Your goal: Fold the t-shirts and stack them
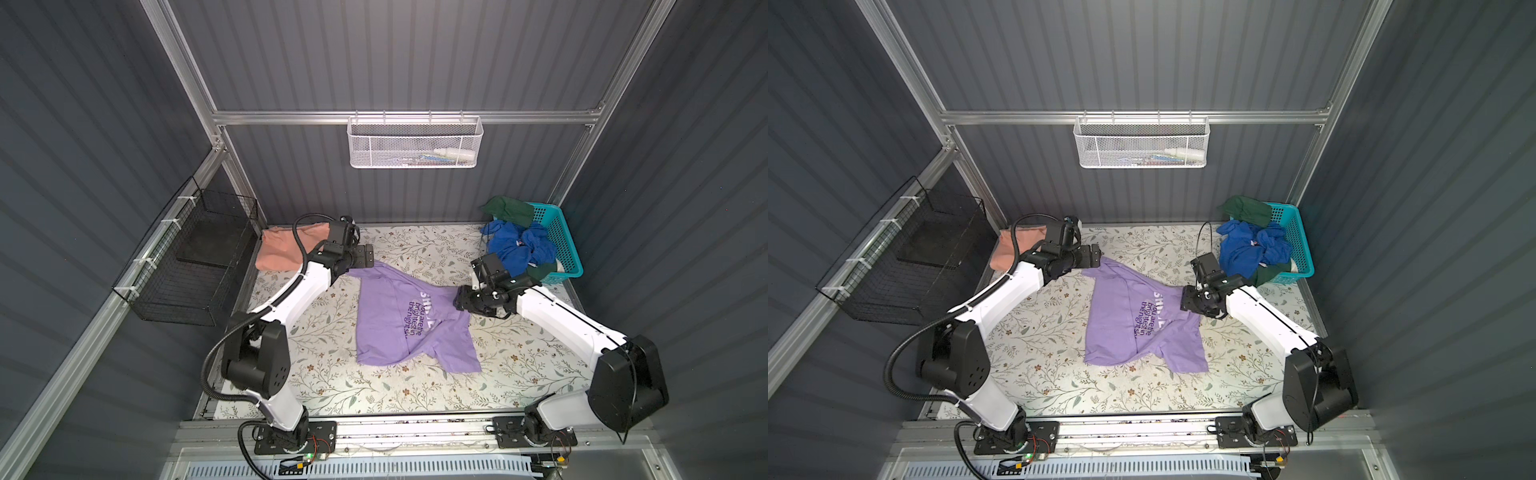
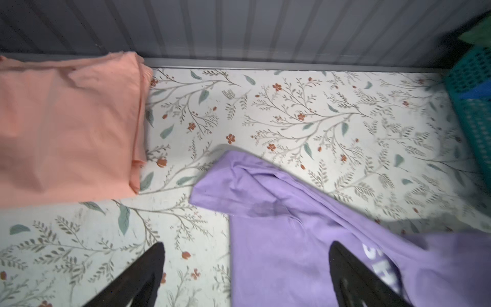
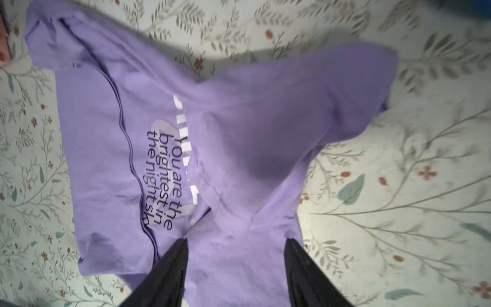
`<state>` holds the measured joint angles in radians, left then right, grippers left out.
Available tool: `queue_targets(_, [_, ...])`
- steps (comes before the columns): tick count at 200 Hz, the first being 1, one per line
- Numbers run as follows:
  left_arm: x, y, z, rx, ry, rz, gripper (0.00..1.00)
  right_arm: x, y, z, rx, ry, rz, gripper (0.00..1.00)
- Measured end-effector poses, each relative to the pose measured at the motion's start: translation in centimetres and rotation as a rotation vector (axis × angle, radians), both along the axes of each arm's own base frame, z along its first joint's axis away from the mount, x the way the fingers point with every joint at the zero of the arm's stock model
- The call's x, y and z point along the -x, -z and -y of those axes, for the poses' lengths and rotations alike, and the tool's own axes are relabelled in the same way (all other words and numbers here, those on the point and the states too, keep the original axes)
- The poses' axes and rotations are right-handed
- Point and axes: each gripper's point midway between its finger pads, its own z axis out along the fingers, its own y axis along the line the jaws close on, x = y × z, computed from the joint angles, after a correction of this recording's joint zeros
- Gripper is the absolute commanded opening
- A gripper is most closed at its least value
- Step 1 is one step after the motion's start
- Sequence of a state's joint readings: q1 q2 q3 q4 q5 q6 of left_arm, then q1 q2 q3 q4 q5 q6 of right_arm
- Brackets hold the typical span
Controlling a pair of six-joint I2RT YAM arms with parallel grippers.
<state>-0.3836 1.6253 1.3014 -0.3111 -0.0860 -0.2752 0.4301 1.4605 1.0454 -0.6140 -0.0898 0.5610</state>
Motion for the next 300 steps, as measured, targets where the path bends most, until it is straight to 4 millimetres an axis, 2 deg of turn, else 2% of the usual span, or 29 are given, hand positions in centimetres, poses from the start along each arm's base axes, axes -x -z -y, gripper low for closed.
queue_targets(15, [2.0,1.3,1.0,0.03,0.028,-0.026,0.94,0.1,1.4,-0.6,0.002,-0.002,-0.04,0.59])
queue_targets(34, [4.7,4.1,3.1,0.042,0.086,-0.095,0.92,0.0,3.2,-0.9,0.013,0.001,-0.083,0.58])
queue_targets(46, [6.3,5.7,4.1,0.046,0.113,-0.143,0.92,0.0,4.3,-1.0,0.029,0.001,-0.106,0.48])
queue_targets(65, [7.9,7.0,5.1,0.063,0.143,-0.184,0.87,-0.2,5.4,-1.1,0.049,-0.007,-0.133,0.31])
queue_targets(73, [8.0,7.1,5.0,0.067,0.139,-0.189,0.86,-0.4,5.6,-1.2,0.054,-0.005,-0.14,0.27])
queue_targets(92, [7.8,6.7,5.0,0.075,0.135,-0.175,0.84,-1.0,5.1,-1.2,0.082,-0.01,-0.129,0.25])
queue_targets(124, [7.7,6.3,4.9,0.08,0.134,-0.162,0.84,-2.9,2.3,-2.0,0.104,-0.023,-0.051,0.28])
queue_targets(131, [7.7,6.3,4.9,0.08,0.134,-0.161,0.85,-3.1,2.0,-2.2,0.102,-0.026,-0.041,0.32])
queue_targets(143, [7.6,6.3,4.9,0.081,0.134,-0.16,0.85,-3.3,1.6,-2.3,0.111,-0.034,-0.035,0.31])
queue_targets(154, [7.6,6.3,4.9,0.081,0.134,-0.16,0.85,-3.4,1.6,-2.4,0.121,-0.039,-0.037,0.27])
queue_targets(162, [7.6,6.3,4.9,0.081,0.134,-0.16,0.85,-3.5,1.8,-2.4,0.128,-0.041,-0.041,0.2])
queue_targets(195, [7.6,6.3,5.0,0.08,0.136,-0.159,0.84,-3.4,3.4,-2.2,0.165,-0.056,-0.087,0.0])
queue_targets(215, [7.6,6.3,4.9,0.078,0.138,-0.158,0.86,-3.5,3.9,-2.1,0.187,-0.068,-0.101,0.0])
queue_targets(236, [7.6,6.3,4.9,0.075,0.14,-0.157,0.86,-4.0,3.5,-1.9,0.21,-0.068,-0.09,0.0])
queue_targets(263, [7.6,6.2,5.0,0.073,0.143,-0.153,0.86,-6.4,1.5,-2.0,0.25,-0.07,-0.025,0.0])
queue_targets(282, [7.6,6.2,4.9,0.067,0.145,-0.15,0.86,-9.8,-0.5,-2.2,0.254,-0.054,0.048,0.0])
queue_targets(300, [7.6,6.2,4.8,0.063,0.144,-0.149,0.86,-13.7,-2.2,-1.4,0.252,-0.008,0.107,0.0])
